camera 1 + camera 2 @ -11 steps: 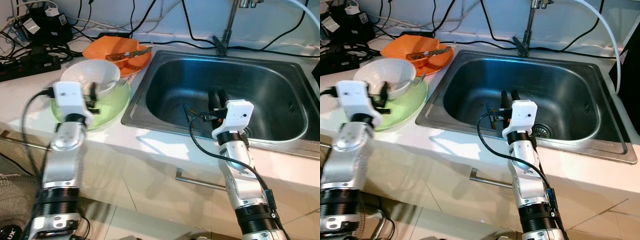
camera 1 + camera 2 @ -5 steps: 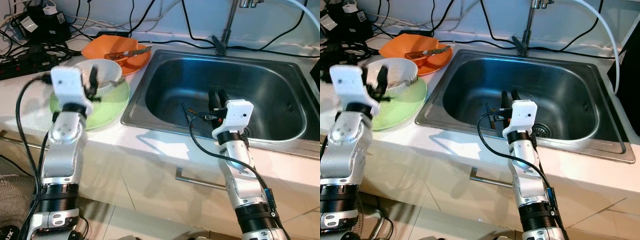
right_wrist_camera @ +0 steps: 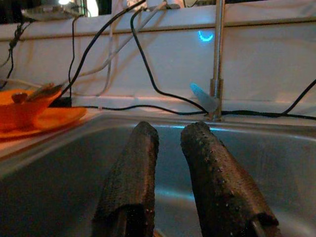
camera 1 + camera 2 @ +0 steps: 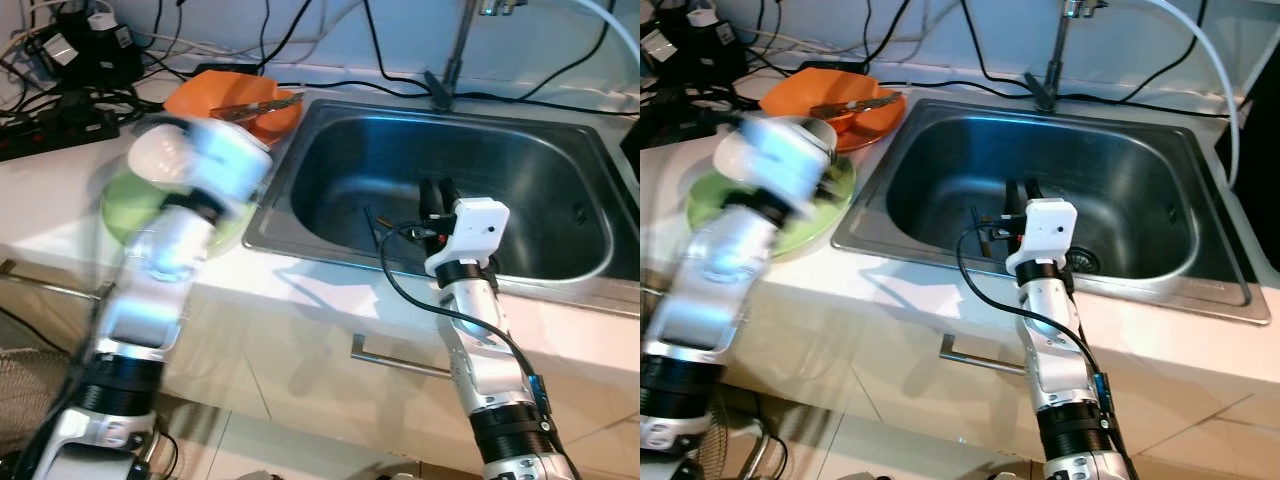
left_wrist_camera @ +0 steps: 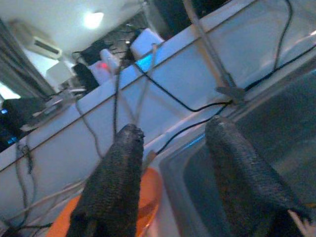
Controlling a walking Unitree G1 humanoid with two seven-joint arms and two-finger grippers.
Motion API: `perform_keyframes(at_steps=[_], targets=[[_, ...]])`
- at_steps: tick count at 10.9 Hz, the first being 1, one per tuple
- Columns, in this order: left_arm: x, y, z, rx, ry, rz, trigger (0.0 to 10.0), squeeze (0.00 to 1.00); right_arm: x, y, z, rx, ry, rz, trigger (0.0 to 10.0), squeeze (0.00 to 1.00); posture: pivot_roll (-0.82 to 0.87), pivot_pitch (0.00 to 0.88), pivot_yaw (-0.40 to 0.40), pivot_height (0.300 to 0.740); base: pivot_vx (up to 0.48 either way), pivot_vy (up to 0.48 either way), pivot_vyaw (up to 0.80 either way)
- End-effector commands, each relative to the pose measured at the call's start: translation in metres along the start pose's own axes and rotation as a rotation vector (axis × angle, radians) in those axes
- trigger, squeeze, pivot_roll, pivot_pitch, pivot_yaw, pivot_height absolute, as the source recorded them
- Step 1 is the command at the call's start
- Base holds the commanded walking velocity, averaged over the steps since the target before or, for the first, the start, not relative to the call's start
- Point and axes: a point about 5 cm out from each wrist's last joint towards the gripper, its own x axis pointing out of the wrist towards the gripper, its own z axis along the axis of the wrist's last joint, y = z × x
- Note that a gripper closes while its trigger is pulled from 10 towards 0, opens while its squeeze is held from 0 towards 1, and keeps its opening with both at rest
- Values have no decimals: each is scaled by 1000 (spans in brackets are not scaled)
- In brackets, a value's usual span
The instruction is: Kitchen organization
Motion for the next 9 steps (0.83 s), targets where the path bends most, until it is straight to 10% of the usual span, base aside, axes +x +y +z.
perform_keyframes(at_steps=[1,2,3,9], targets=[[3,1,-1,25,6,-5,10000,1000,-5,-6,-14,-7,67,-25,10000,0,33,41,71,740,0,0,0],[5,0,-4,44,18,-6,10000,1000,-6,-6,-14,-8,68,-27,10000,0,33,41,71,740,0,0,0],[9,3,-9,79,35,-2,10000,0,-6,-7,-15,-8,71,-28,10000,0,35,39,68,740,0,0,0],[24,6,-24,95,129,-18,10000,0,-5,-6,-14,-8,65,-27,10000,0,24,37,71,740,0,0,0]])
